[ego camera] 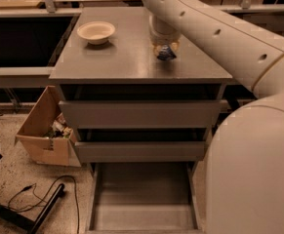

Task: Pick rxbar blueberry from bottom drawer and place on counter

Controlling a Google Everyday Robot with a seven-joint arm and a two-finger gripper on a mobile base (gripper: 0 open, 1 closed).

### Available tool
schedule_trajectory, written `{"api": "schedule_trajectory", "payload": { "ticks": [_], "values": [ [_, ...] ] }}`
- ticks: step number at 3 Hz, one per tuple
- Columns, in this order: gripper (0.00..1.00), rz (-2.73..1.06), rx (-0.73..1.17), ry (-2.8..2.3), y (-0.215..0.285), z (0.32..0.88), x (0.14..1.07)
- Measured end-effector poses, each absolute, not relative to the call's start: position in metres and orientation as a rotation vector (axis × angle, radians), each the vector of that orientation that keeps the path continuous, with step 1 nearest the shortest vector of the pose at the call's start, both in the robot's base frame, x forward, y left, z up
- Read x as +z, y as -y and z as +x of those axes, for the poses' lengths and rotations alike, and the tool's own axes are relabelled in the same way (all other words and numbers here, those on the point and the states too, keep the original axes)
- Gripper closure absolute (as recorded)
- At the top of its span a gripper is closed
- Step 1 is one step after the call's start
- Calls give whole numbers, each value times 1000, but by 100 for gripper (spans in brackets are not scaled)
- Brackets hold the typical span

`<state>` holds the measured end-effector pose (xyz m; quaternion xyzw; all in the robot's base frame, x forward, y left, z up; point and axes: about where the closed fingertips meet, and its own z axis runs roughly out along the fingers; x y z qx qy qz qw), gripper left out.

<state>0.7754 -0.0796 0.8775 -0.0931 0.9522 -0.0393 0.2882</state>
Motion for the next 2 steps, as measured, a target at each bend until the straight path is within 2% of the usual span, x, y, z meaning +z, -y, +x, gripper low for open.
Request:
{"api": "schedule_trajectory", "payload": {
  "ticks": [2],
  "values": [
    [36,-248,-107,-2552,80,777,869]
  ]
}}
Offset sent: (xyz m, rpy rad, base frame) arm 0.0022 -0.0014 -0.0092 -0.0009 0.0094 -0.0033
